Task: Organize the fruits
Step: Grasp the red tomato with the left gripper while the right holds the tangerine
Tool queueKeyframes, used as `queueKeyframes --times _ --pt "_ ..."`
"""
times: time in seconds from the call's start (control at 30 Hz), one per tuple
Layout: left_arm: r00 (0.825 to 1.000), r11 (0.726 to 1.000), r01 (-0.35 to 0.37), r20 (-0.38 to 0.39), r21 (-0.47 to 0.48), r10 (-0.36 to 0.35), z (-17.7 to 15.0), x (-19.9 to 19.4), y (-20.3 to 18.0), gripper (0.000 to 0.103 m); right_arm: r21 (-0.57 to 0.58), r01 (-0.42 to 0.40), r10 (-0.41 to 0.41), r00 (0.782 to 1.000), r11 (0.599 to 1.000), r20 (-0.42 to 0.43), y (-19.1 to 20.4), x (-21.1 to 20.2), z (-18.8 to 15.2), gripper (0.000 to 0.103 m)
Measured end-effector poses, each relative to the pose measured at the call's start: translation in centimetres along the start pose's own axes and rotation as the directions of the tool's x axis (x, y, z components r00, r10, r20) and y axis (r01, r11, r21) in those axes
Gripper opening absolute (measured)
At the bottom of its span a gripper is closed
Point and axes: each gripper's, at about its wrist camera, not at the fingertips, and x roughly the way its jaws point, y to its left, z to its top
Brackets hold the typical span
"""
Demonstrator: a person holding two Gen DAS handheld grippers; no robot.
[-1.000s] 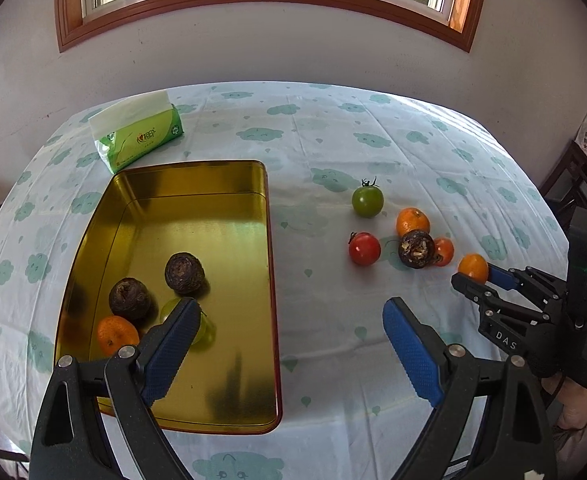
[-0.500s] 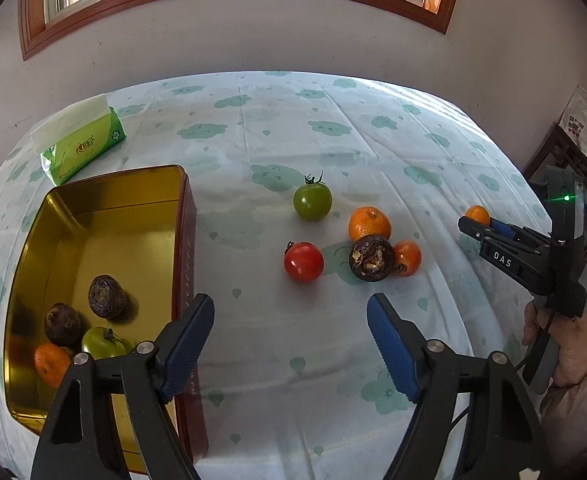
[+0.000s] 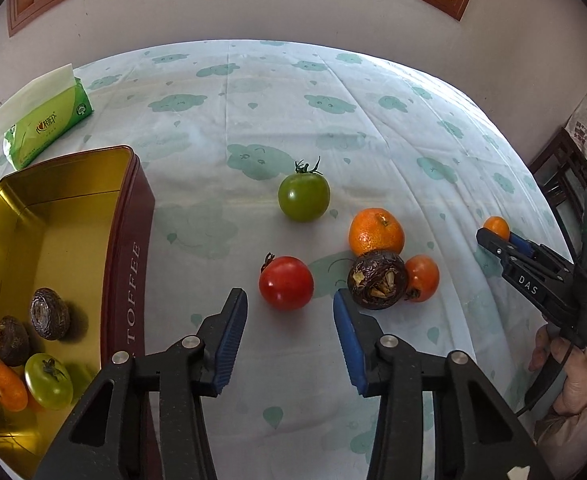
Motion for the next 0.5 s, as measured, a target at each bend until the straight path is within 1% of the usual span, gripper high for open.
queueKeyframes --times 0.17,0.27,0.5 --pt "1.0 1.0 0.005 -0.015 -0.014 -0.005 0.6 1.2 -0.1 0.035 -0.007 0.006 -0.006 1.0 1.0 -0.002 -0.1 0.1 0.0 0.039" --pt "1.0 1.0 -0.003 -0.015 -0.009 0.003 0.9 1.7 -0.3 0.035 -0.006 0.006 -0.006 1.0 1.0 -0.002 0.0 0.1 0.0 0.039" --pt "0.999 1.0 -0.012 -0.03 -0.003 0.012 0.9 2.7 -0.2 0.029 -0.008 0.008 -0.008 1.0 1.0 -0.002 0.1 0.0 0.0 0.039"
